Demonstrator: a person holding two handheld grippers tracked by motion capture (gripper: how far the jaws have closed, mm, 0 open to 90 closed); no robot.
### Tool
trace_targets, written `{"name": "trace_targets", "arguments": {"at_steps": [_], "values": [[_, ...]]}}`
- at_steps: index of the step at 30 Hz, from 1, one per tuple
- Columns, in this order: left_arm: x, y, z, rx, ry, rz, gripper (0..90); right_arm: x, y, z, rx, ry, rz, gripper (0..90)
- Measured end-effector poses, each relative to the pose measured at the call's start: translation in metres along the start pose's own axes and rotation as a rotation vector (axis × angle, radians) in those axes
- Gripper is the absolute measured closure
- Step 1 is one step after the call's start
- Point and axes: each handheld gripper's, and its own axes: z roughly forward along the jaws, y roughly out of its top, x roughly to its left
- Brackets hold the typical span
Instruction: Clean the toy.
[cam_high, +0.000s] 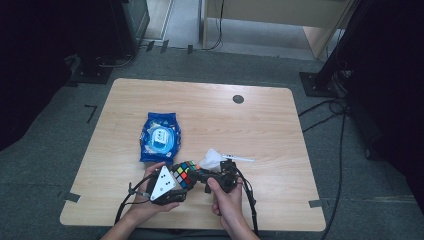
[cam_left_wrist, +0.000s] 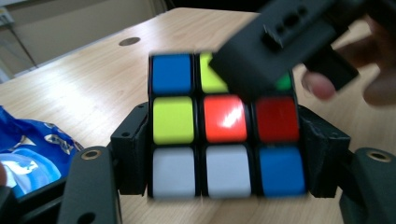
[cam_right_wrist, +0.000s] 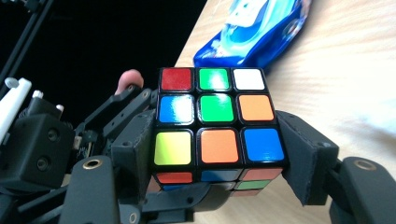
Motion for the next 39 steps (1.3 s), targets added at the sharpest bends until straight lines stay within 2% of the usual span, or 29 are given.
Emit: {"name": "trace_targets", "arguments": {"at_steps": [3, 5, 8, 11, 13, 15, 18, 20, 25, 28, 29, 31, 34, 39], "values": [[0.003, -0.004, -0.001, 0.037, -0.024, 0.043, 30.5, -0.001, 0.008, -0.010, -0.018, -0.015, -0.027, 34.7], [0.006, -0.006, -0.001, 0.066, -0.016, 0.079, 30.3, 0.000, 0.013, -0.017, -0.015, -0.015, -0.045, 34.7], [0.007, -0.007, -0.001, 0.075, 0.000, 0.086, 30.5, 0.002, 0.017, -0.021, 0.032, -0.001, -0.069, 34.7], [0.002, -0.006, 0.002, 0.083, -0.007, 0.110, 28.5, 0.005, 0.015, -0.016, 0.069, -0.017, -0.095, 34.6], [-0.003, -0.006, 0.005, 0.082, -0.005, 0.121, 27.8, 0.008, 0.014, -0.014, 0.074, -0.029, -0.099, 34.6], [-0.005, -0.005, 0.006, 0.078, -0.008, 0.123, 25.9, 0.009, 0.013, -0.012, 0.076, -0.042, -0.109, 34.4], [-0.005, -0.002, 0.007, 0.066, -0.015, 0.100, 19.7, 0.011, 0.011, -0.009, 0.076, -0.060, -0.127, 34.2], [-0.006, -0.002, 0.006, 0.059, -0.015, 0.103, 19.0, 0.012, 0.010, -0.007, 0.086, -0.061, -0.126, 34.0], [-0.009, -0.003, 0.008, 0.062, -0.016, 0.115, 18.3, 0.015, 0.006, -0.001, 0.105, -0.080, -0.143, 34.1], [-0.012, -0.001, 0.007, 0.042, -0.020, 0.109, 19.7, 0.016, 0.004, 0.003, 0.130, -0.085, -0.156, 34.3], [-0.012, 0.001, 0.005, 0.024, -0.006, 0.105, 22.5, 0.017, 0.004, 0.004, 0.140, -0.085, -0.159, 34.4], [-0.010, 0.003, 0.003, 0.013, -0.016, 0.091, 24.9, 0.018, 0.001, 0.008, 0.164, -0.088, -0.178, 34.6], [-0.009, 0.000, 0.003, 0.019, -0.019, 0.094, 31.1, 0.021, 0.001, 0.008, 0.146, -0.098, -0.181, 34.7], [-0.005, -0.003, 0.006, 0.049, -0.020, 0.071, 28.5, 0.024, 0.002, 0.002, 0.108, -0.115, -0.196, 34.7]]}}
